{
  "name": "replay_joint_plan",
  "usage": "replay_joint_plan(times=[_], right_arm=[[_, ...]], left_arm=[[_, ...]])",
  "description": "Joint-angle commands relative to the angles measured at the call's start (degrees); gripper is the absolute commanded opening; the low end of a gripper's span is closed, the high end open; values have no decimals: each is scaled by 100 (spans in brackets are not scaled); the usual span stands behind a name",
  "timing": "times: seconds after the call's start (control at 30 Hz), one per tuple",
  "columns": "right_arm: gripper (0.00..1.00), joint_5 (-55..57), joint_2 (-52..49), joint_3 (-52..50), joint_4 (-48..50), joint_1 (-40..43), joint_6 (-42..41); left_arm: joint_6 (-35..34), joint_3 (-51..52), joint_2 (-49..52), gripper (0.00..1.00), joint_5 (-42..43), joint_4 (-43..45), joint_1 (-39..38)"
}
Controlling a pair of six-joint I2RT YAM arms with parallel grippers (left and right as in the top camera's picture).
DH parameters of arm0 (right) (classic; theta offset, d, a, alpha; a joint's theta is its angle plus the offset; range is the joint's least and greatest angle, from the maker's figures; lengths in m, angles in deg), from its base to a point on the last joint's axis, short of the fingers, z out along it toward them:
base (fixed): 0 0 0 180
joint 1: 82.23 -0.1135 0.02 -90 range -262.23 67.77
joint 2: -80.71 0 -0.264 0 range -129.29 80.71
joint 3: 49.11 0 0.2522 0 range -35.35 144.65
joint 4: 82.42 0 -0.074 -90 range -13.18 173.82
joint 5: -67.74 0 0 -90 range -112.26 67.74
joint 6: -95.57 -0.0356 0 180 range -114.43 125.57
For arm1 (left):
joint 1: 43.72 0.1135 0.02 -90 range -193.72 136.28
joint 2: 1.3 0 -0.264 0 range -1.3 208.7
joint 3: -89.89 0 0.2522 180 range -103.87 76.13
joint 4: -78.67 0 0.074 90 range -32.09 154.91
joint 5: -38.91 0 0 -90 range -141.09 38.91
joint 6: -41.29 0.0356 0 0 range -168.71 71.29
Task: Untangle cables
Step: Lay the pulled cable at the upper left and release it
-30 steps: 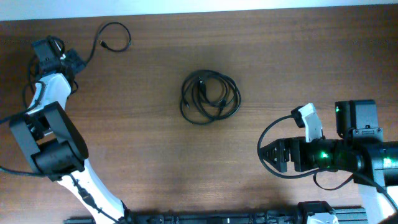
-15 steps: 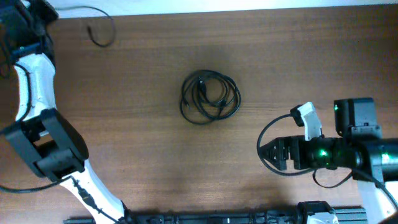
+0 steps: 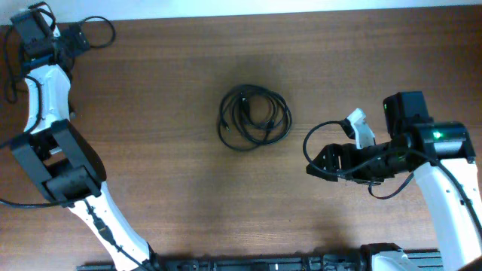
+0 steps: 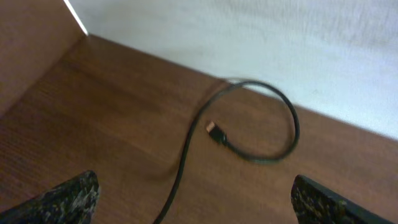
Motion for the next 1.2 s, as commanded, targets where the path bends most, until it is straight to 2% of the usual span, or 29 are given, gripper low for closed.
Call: replay_joint_plan(times=[0.0, 0.23, 0.3, 0.33, 0.4, 0.47, 0.6, 0.67, 0.9, 1.03, 1.07, 1.13, 1.17], right_arm=[[98, 9, -4, -42, 2, -382, 15], [99, 7, -4, -42, 363, -1137, 9], [99, 7, -4, -42, 409, -1141, 9], [99, 7, -7, -42, 409, -1141, 9], [99, 7, -4, -42, 409, -1141, 11], [99, 13, -7, -42, 413, -1139, 13], [99, 92, -7, -42, 507, -1139, 11], [99, 92, -7, -42, 562, -1139, 9], [98, 92, -7, -42, 564, -1139, 9], [98, 92, -11, -42, 564, -1139, -142], [99, 92, -11, -42, 577, -1139, -142], [99, 94, -11, -42, 664, -1139, -205], [98, 92, -11, -42, 756, -1139, -302]], left_arm=[[129, -48, -120, 99, 238, -243, 44], [68, -225, -997, 99, 142, -415, 57], [-367, -225, -1169, 99, -638, -603, 72], [-785, -225, -1174, 99, -1403, -870, 111], [-1235, -210, -1141, 99, -1829, -1283, 238], [-1864, -192, -1023, 99, -1674, -1674, 518], [-1871, -177, -577, 99, 227, -1777, 1025], [-1895, -177, -334, 99, 758, -1777, 1117], [-2190, -175, 92, 99, 732, -1703, 1117], [-2186, -175, 306, 99, 688, -938, 1117], [-2184, -175, 306, 72, 688, -710, 1117], [-2186, -175, 306, 36, 693, -431, 1115], [-2188, -175, 306, 22, 702, -232, 1095]])
